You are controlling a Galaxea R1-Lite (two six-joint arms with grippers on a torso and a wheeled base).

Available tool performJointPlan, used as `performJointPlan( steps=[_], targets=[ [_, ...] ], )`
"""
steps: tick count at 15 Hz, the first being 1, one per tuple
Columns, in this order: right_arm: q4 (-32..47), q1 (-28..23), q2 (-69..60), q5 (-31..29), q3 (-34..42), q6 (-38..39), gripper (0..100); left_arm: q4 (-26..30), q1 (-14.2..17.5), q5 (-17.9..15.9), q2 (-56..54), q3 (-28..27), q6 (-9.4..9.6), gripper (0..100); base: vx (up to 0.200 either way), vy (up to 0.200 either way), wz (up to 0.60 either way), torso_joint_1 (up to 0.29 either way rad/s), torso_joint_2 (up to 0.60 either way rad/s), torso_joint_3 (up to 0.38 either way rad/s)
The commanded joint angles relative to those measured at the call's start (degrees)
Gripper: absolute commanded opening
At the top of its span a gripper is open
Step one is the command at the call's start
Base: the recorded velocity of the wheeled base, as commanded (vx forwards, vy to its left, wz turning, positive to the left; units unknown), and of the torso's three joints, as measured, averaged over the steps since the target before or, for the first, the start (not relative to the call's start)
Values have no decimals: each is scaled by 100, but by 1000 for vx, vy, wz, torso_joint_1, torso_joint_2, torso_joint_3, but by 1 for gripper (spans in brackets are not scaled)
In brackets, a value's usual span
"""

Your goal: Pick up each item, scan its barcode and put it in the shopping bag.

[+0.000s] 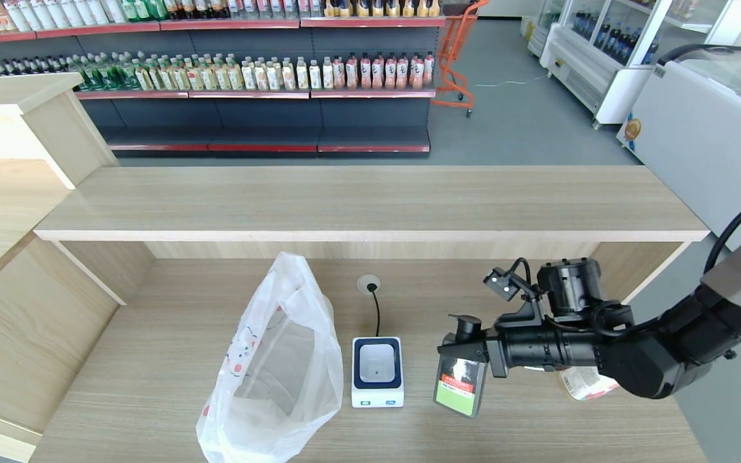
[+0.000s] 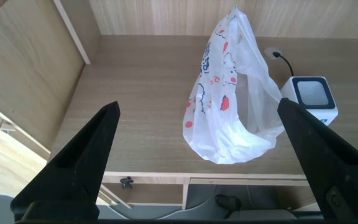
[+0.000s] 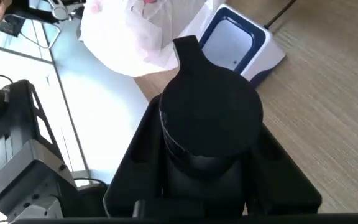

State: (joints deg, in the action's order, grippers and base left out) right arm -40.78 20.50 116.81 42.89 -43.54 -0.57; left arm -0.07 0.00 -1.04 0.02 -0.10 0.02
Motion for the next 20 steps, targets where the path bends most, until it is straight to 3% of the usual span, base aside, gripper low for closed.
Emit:
performJointPlan(
  steps=[1, 14, 20],
  targets=[
    [0, 129, 483, -35, -400, 40, 0, -1, 0, -2, -2, 1, -2, 100, 0, 0, 0, 0, 0, 0],
    [17, 780, 1687, -439, -2141, 224, 0, -1, 0, -2, -2, 1, -2, 100, 0, 0, 0, 0, 0, 0],
    [-18, 929, 2162, -791, -2448, 128, 0, -1, 0, 7, -2, 1, -2, 100, 0, 0, 0, 0, 0, 0]
  ],
)
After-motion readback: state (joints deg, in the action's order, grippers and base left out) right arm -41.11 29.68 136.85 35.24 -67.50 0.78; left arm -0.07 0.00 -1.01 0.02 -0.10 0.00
